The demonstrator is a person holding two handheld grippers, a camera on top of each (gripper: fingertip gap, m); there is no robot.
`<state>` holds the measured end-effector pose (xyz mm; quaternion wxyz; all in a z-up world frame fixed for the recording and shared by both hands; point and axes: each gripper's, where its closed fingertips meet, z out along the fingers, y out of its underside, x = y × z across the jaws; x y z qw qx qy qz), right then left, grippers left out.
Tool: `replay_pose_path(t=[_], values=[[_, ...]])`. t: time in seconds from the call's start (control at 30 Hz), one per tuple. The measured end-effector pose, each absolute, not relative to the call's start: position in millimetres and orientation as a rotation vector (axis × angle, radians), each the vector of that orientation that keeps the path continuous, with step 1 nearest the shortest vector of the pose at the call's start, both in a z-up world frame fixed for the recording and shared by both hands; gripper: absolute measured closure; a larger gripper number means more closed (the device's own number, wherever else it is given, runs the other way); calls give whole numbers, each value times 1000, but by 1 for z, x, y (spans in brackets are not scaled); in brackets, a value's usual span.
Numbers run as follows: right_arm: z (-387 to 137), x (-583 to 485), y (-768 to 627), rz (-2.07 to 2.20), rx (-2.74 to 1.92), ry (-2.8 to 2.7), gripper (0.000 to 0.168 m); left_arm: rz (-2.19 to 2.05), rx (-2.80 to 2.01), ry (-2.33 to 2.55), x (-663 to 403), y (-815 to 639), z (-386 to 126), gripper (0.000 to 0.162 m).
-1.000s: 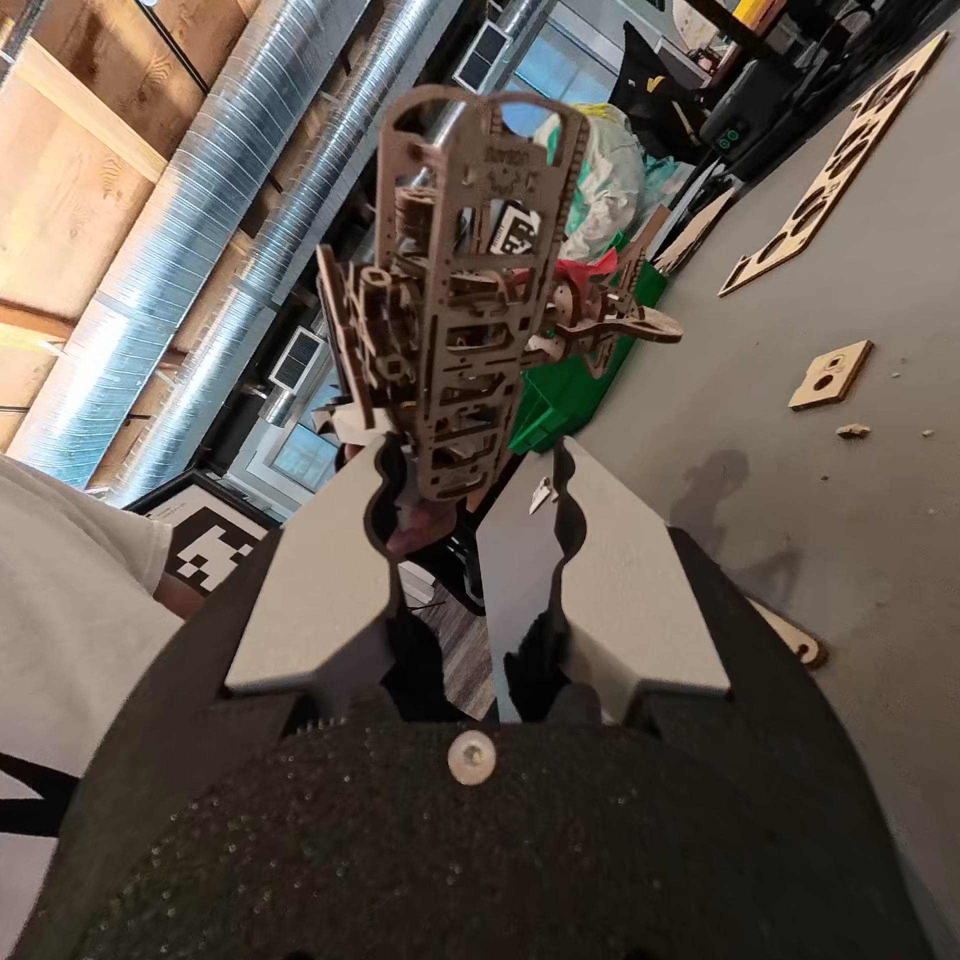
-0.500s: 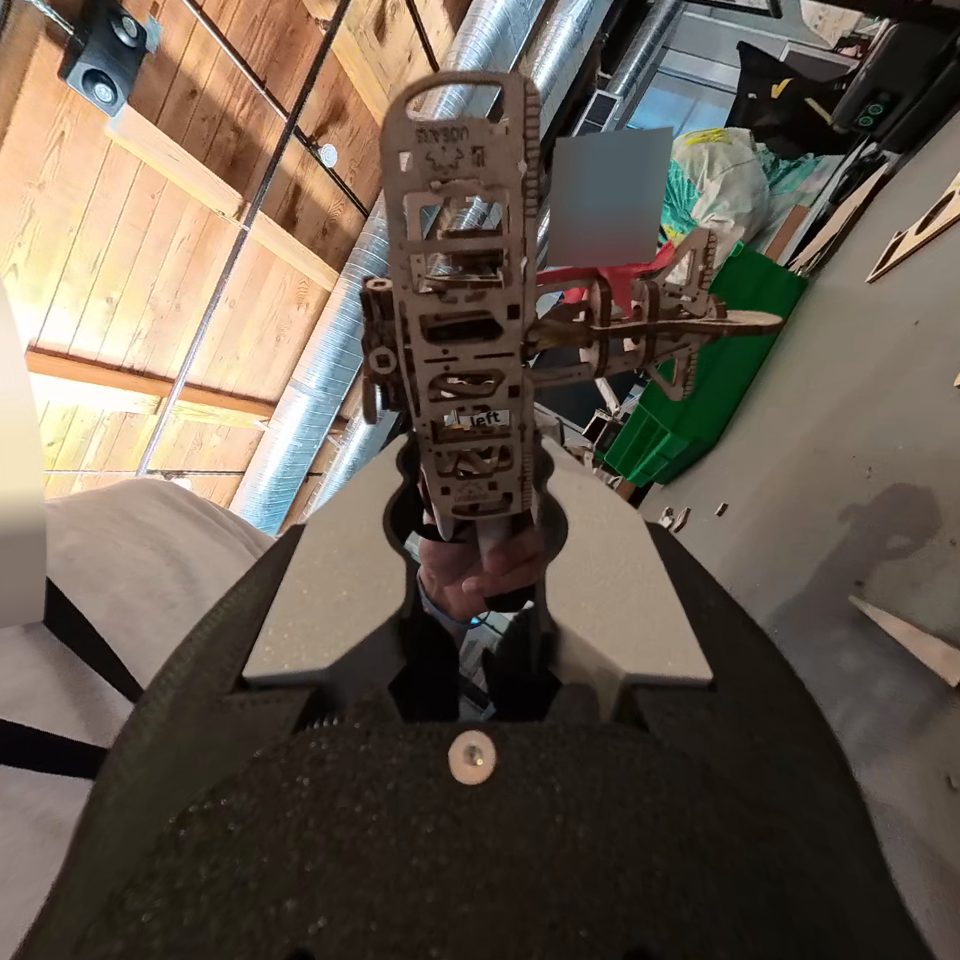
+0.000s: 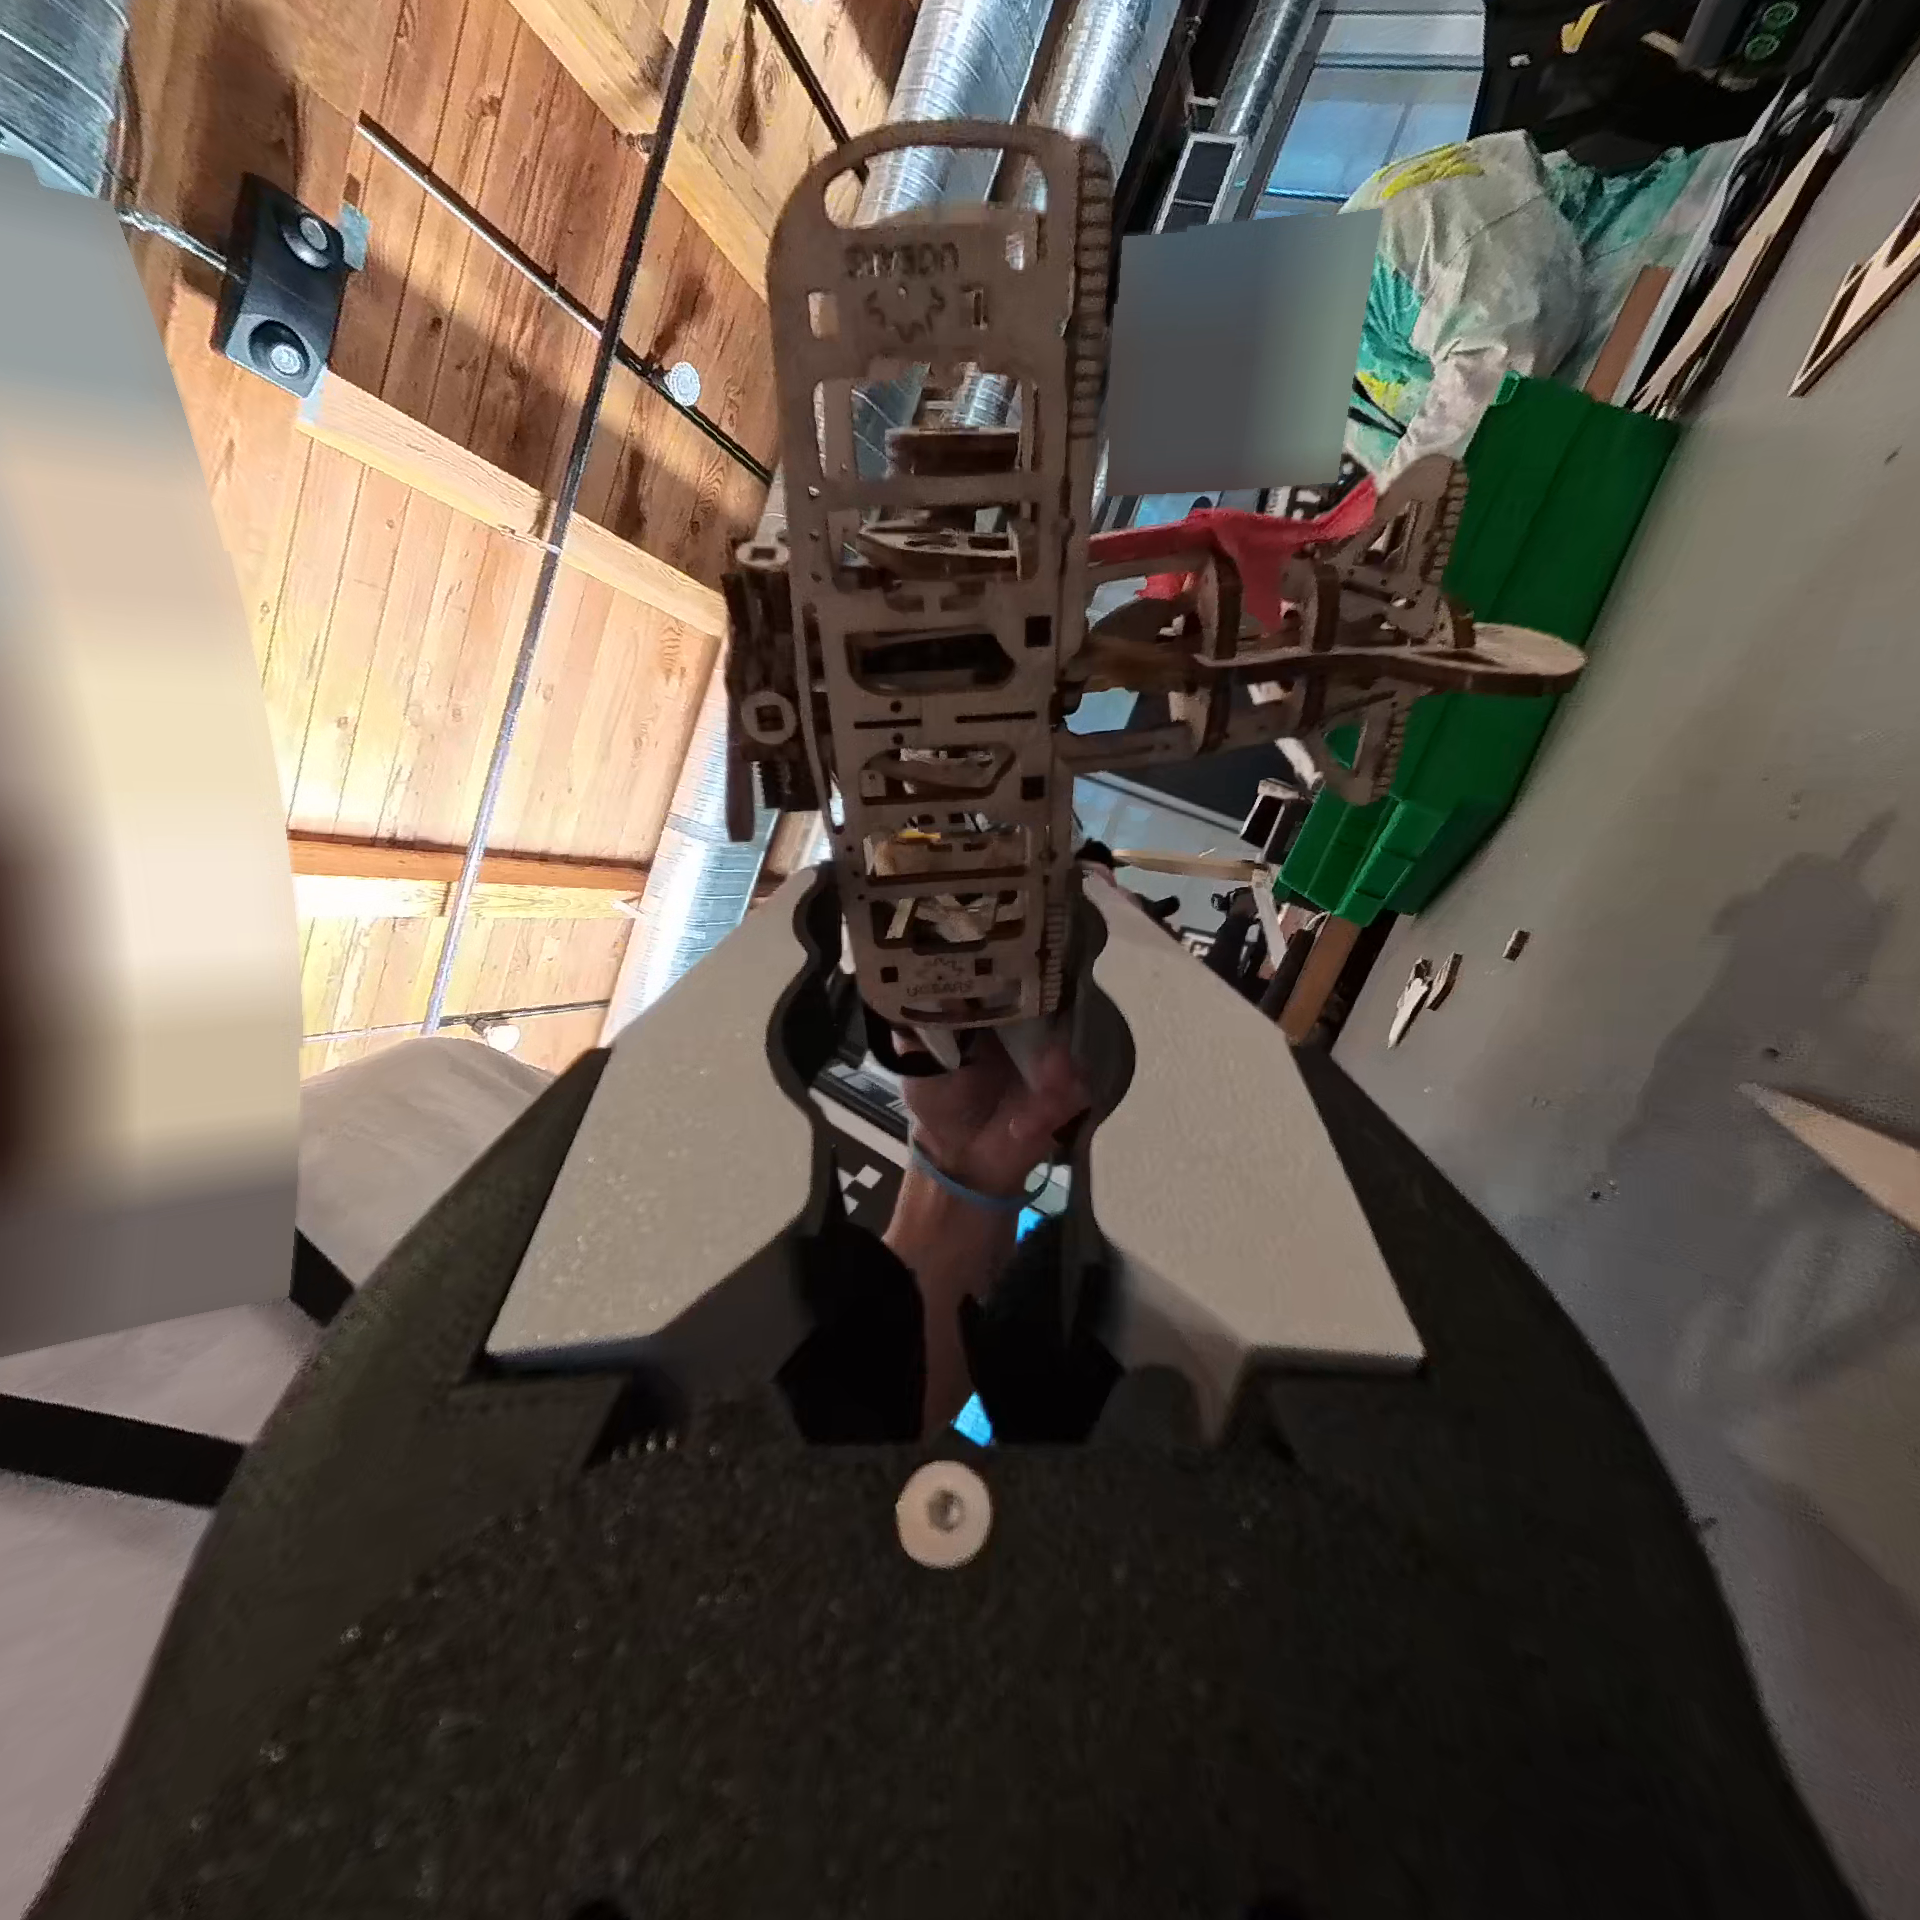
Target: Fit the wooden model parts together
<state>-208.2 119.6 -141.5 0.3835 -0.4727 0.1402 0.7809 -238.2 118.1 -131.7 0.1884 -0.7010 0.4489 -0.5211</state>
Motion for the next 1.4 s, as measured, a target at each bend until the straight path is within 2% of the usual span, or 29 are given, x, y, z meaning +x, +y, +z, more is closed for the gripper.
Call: replay_pose_path(t=[0.23, 0.47, 1.03, 1.2, 1.4], values=[[-137, -211, 108, 2093, -1230, 288, 128, -1106, -1686, 1618, -252, 121, -122, 141], [-130, -219, 100, 2106, -1265, 187, 127, -884, -1486, 1840, -257, 111, -120, 152], [-140, -224, 103, 2038, -1454, 132, 127, -837, -1447, 1787, -264, 102, -131, 151], [-146, -223, 105, 2025, -1482, 156, 128, -996, -1583, 1739, -268, 97, -138, 137], [-147, -227, 104, 2050, -1468, 158, 127, -1006, -1547, 1675, -261, 89, -135, 128]])
